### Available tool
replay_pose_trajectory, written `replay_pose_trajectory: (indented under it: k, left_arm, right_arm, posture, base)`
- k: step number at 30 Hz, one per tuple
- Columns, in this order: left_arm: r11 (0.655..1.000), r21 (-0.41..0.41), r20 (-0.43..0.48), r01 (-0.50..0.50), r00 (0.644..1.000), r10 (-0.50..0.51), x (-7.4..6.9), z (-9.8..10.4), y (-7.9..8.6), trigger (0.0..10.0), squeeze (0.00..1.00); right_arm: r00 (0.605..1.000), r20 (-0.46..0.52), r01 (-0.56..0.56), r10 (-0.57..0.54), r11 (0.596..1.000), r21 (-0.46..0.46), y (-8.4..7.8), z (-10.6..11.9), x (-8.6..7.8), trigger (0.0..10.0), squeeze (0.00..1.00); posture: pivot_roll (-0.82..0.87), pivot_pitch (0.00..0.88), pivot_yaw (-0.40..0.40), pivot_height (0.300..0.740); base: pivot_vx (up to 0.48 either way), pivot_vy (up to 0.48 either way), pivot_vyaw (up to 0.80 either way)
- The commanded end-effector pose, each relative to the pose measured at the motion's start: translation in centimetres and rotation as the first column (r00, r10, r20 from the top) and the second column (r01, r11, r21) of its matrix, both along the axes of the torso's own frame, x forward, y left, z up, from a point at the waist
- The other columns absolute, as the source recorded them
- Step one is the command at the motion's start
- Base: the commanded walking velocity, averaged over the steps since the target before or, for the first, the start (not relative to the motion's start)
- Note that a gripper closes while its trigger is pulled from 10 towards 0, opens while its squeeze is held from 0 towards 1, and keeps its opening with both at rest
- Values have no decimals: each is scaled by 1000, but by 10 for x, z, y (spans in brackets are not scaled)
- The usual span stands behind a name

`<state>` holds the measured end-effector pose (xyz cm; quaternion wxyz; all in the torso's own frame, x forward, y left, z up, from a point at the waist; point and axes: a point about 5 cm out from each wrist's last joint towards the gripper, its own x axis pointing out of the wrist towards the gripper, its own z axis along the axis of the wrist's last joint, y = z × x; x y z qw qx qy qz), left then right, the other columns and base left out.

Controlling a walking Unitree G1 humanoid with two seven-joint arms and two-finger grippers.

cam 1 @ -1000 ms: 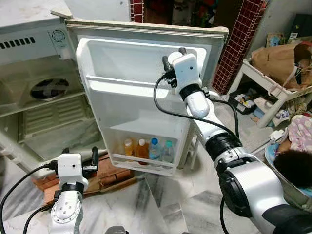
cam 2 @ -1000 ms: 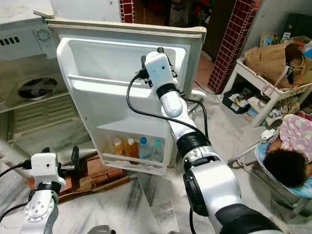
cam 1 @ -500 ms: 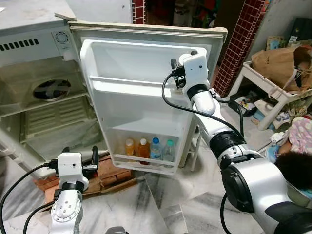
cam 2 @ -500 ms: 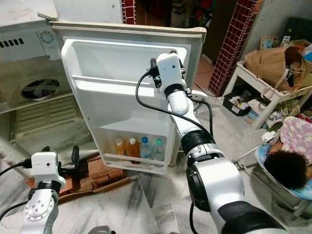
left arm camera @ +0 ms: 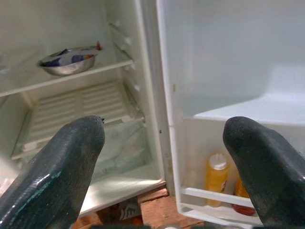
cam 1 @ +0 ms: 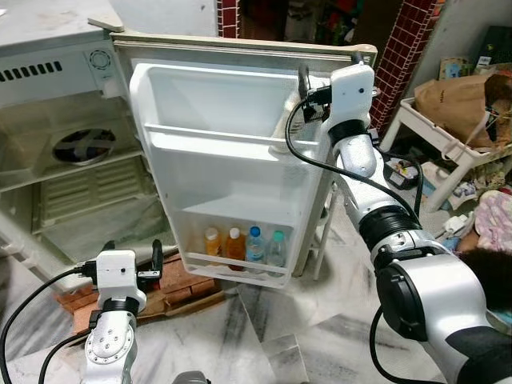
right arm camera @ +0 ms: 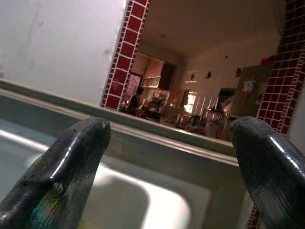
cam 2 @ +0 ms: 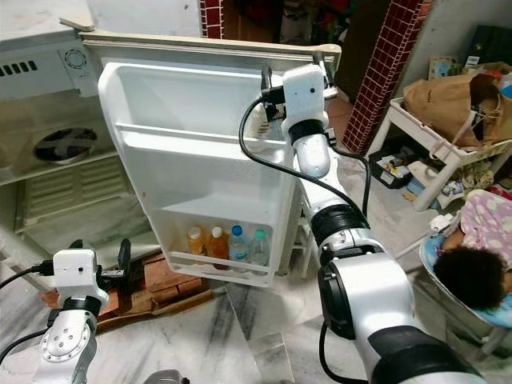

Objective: Restocking fridge

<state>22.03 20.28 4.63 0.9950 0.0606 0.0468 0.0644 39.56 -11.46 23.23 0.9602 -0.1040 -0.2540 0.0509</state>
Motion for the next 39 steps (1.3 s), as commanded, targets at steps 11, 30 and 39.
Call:
replay_pose_trajectory:
  k: [11, 30, 39]
  left_arm:
    - [1000, -1, -6, -6, 1000, 6, 1, -1, -1, 10000, 0]
    - [1000, -4, -8, 24, 1000, -24, -2, -1, -3, 10000, 0]
    - [1000, 4, -9, 24, 1000, -24, 0, -1, -2, 10000, 0]
  right_arm:
    - [998, 58, -5, 6, 1000, -8, -17, 3, -6, 10000, 1000]
    - [986, -166, -14, 25, 998, 65, -38, -87, -58, 10000, 1000]
    - [899, -330, -251, 287, 956, 149, -18, -117, -81, 10000, 0]
  posture:
    - [99, 9, -32, 735]
    - [84, 7, -19, 735]
    - [79, 3, -18, 735]
  base:
    - [0, 0, 0]
    - [0, -15, 0]
    - [0, -414, 0]
